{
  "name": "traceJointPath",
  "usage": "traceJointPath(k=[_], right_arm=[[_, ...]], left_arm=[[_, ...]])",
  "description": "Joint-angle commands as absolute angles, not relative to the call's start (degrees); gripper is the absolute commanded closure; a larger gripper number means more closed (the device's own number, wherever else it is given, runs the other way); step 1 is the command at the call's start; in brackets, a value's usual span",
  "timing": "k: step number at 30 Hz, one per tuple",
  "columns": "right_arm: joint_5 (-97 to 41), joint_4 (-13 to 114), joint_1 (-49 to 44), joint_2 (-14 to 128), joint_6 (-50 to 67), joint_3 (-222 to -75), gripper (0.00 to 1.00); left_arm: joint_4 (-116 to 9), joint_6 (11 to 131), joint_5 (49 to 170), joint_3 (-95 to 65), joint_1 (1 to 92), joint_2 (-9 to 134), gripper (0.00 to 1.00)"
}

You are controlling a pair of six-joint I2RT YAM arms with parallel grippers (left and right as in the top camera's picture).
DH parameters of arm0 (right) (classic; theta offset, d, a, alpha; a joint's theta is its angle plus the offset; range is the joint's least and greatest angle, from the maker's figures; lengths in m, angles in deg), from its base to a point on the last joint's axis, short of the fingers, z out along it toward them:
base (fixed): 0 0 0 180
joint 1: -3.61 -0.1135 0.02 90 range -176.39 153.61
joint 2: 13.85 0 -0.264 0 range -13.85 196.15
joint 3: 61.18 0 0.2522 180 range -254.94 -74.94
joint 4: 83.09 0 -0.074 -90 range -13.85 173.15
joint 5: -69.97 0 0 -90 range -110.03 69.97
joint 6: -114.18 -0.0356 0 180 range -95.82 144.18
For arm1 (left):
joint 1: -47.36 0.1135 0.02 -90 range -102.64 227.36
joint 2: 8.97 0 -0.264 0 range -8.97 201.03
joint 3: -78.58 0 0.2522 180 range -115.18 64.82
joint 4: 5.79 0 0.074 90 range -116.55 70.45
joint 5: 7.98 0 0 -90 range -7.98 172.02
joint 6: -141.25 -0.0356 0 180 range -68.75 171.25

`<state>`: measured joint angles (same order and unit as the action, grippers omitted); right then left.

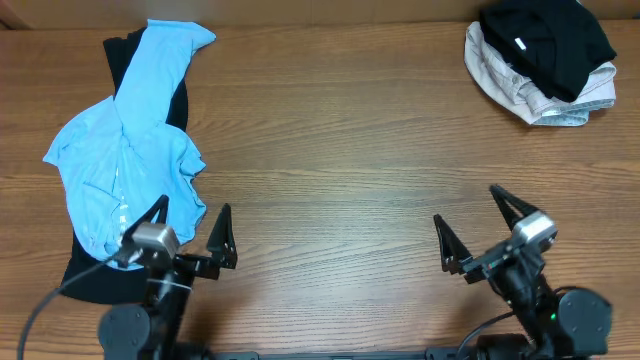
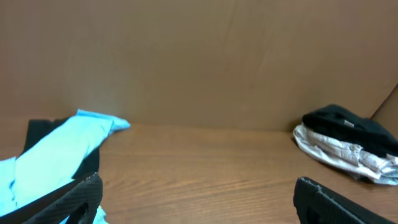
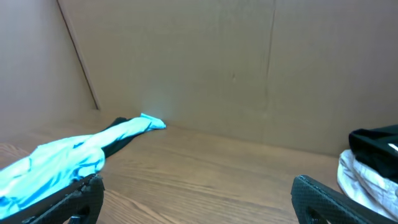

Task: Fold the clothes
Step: 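Reach the left gripper to the light-blue shirt's top edge and grasp it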

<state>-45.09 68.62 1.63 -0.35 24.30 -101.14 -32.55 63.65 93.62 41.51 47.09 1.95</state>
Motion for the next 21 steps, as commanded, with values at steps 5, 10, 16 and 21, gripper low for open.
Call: traceJointPath(k=[5, 10, 16, 21], right_arm=[[-45.2, 57.3, 1.4, 18.2, 23.9, -121.0, 0.00], [-45.2, 46.0, 1.4, 32.1, 23.9, -134.1, 0.00], [-47.7, 42.2, 1.4, 44.6, 23.9, -141.4, 0.00], [-49.0, 42.0, 1.4, 51.9, 23.9, -141.4, 0.00]], left_arm=[[-43.0, 58.8, 93.2, 21.8, 47.5, 22.1, 0.00], [-55.8, 58.5, 92.0, 6.2, 47.4, 38.0, 0.00], [-69.4, 57.6, 91.6, -7.5, 47.4, 54.1, 0.00], [-70.3, 54.4, 91.5, -7.5, 47.4, 64.5, 0.00]])
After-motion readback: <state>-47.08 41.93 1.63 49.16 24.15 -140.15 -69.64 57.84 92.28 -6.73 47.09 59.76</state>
